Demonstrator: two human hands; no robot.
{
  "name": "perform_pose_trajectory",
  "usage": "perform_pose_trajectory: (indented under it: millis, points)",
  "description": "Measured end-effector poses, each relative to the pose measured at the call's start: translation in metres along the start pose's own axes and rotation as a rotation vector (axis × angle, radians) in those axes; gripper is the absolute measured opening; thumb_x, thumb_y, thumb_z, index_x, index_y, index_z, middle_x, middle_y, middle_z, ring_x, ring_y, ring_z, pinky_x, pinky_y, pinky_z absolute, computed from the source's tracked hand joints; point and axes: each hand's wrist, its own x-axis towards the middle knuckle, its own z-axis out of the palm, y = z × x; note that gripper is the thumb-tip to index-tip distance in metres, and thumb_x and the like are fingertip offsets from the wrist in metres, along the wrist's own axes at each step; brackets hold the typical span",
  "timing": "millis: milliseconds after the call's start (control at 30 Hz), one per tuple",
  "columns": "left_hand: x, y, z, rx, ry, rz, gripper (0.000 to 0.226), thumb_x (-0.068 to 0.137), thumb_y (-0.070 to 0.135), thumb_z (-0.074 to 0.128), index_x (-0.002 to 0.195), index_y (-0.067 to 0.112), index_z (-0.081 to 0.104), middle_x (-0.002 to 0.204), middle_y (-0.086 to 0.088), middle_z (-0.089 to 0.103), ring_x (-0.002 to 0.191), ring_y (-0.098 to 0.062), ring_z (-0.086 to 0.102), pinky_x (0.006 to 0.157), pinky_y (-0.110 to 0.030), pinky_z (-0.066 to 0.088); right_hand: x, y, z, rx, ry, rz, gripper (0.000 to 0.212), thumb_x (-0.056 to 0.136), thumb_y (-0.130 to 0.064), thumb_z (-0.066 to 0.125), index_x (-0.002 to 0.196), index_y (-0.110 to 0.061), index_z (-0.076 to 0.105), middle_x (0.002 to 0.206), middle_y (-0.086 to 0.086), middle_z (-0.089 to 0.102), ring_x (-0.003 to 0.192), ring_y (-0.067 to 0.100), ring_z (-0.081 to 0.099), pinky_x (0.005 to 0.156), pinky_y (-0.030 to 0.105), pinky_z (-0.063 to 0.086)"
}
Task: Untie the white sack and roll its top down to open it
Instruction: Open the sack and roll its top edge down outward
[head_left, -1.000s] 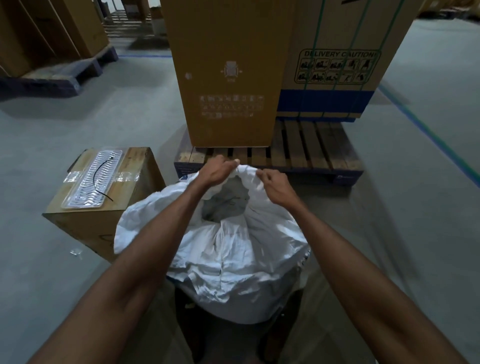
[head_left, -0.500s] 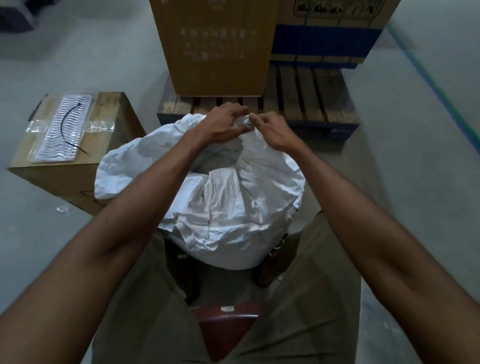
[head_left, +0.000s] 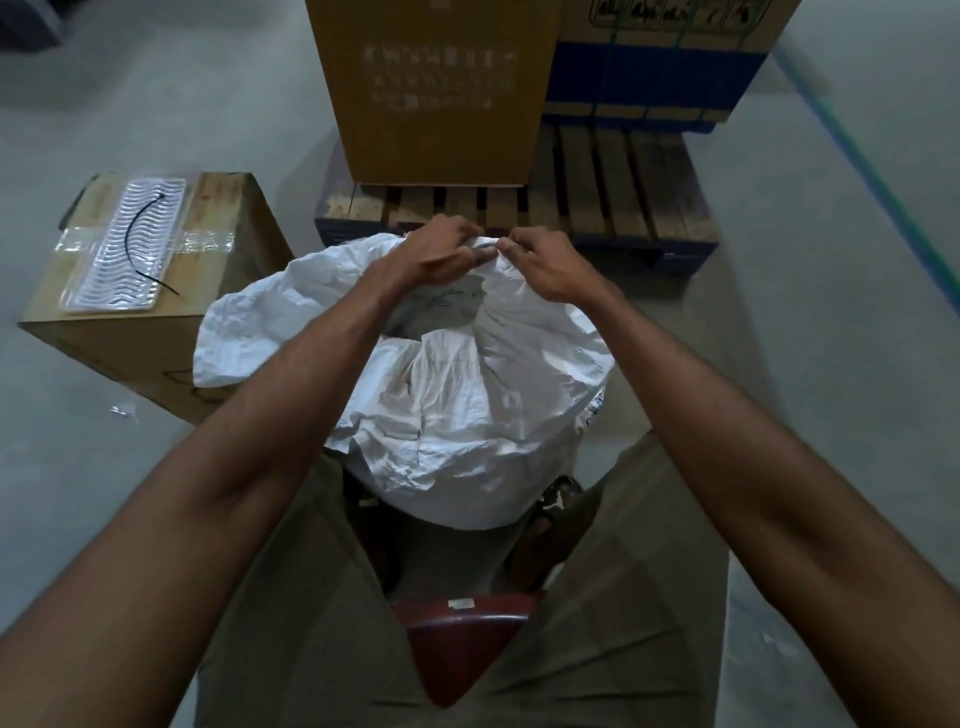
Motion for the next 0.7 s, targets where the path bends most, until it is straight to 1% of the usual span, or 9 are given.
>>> perform_pose_trajectory:
  millis: [100, 167, 200, 233, 300, 367, 467, 600, 700]
  points:
    - [-0.001, 0.003, -0.001, 0.02, -0.015, -0.003, 0.046, 0.1, 0.05, 0.051, 0.095, 0.009, 0.071, 0.082, -0.006, 0.064, 0.073, -0.023, 0.055, 0.063, -0.032, 0.036, 0.002, 0.002, 0.0, 0.009, -0.001, -0.006, 0.032, 0.108, -0.037, 0.047, 0.097, -0.015, 0.066, 0.084, 0.001, 0.061, 0.072, 0.013, 0.054, 0.062, 0.029, 0.041]
    - [-0.003, 0.005, -0.004, 0.018, -0.013, 0.001, 0.046, 0.1, 0.05, 0.051, 0.102, 0.008, 0.072, 0.09, -0.009, 0.067, 0.079, -0.025, 0.059, 0.068, -0.035, 0.042, 0.002, 0.001, -0.001, 0.009, 0.003, -0.013, 0.029, 0.108, -0.036, 0.047, 0.096, -0.017, 0.065, 0.085, 0.0, 0.061, 0.073, 0.012, 0.055, 0.062, 0.028, 0.041]
    - [-0.004, 0.006, -0.005, 0.01, -0.016, 0.01, 0.047, 0.101, 0.049, 0.051, 0.109, 0.008, 0.072, 0.099, -0.013, 0.069, 0.086, -0.028, 0.062, 0.073, -0.039, 0.046, 0.001, -0.001, -0.001, 0.007, 0.007, -0.019, 0.028, 0.108, -0.035, 0.047, 0.097, -0.017, 0.065, 0.085, 0.0, 0.061, 0.074, 0.012, 0.055, 0.062, 0.028, 0.041]
    - [-0.005, 0.006, -0.006, 0.0, -0.02, 0.022, 0.047, 0.101, 0.047, 0.051, 0.12, 0.009, 0.071, 0.113, -0.017, 0.07, 0.099, -0.031, 0.064, 0.083, -0.041, 0.049, 0.0, -0.002, -0.001, 0.005, 0.01, -0.029, 0.028, 0.108, -0.035, 0.046, 0.098, -0.017, 0.065, 0.086, 0.0, 0.061, 0.074, 0.012, 0.055, 0.062, 0.028, 0.041]
    - [-0.008, 0.009, -0.006, -0.008, -0.024, 0.023, 0.052, 0.103, 0.045, 0.051, 0.142, 0.011, 0.057, 0.144, -0.018, 0.056, 0.128, -0.032, 0.056, 0.1, -0.041, 0.043, 0.0, -0.003, 0.0, 0.002, 0.014, -0.047, 0.027, 0.109, -0.035, 0.046, 0.1, -0.017, 0.064, 0.087, 0.0, 0.06, 0.074, 0.01, 0.055, 0.061, 0.026, 0.04]
    - [-0.011, 0.01, -0.006, -0.013, -0.021, 0.019, 0.059, 0.104, 0.046, 0.05, 0.151, 0.011, 0.045, 0.157, -0.015, 0.044, 0.14, -0.03, 0.046, 0.109, -0.042, 0.037, 0.0, -0.003, -0.002, -0.004, 0.011, -0.059, 0.026, 0.108, -0.035, 0.047, 0.097, -0.018, 0.063, 0.084, -0.002, 0.06, 0.072, 0.009, 0.054, 0.06, 0.026, 0.039]
    - [-0.012, 0.011, -0.006, 0.003, -0.016, 0.034, 0.058, 0.104, 0.044, 0.05, 0.151, 0.01, 0.046, 0.156, -0.015, 0.045, 0.14, -0.031, 0.047, 0.109, -0.043, 0.037, 0.001, -0.002, -0.005, -0.023, -0.007, -0.064, 0.026, 0.108, -0.036, 0.047, 0.097, -0.019, 0.064, 0.081, -0.003, 0.059, 0.071, 0.01, 0.054, 0.06, 0.028, 0.041]
    - [-0.012, 0.014, -0.005, 0.015, -0.029, 0.064, 0.052, 0.105, 0.042, 0.05, 0.147, 0.011, 0.052, 0.151, -0.016, 0.051, 0.134, -0.031, 0.052, 0.099, -0.035, 0.036, -0.001, 0.001, -0.003, -0.034, -0.004, -0.065, 0.029, 0.108, -0.036, 0.047, 0.101, -0.015, 0.066, 0.081, -0.002, 0.06, 0.069, 0.009, 0.053, 0.059, 0.027, 0.04]
    - [-0.012, 0.013, -0.005, 0.027, -0.029, 0.064, 0.051, 0.104, 0.041, 0.052, 0.144, 0.009, 0.056, 0.146, -0.017, 0.056, 0.129, -0.032, 0.056, 0.096, -0.033, 0.038, -0.004, 0.001, -0.001, -0.032, -0.009, -0.065, 0.027, 0.108, -0.036, 0.047, 0.1, -0.017, 0.065, 0.08, -0.002, 0.059, 0.068, 0.01, 0.052, 0.057, 0.025, 0.039]
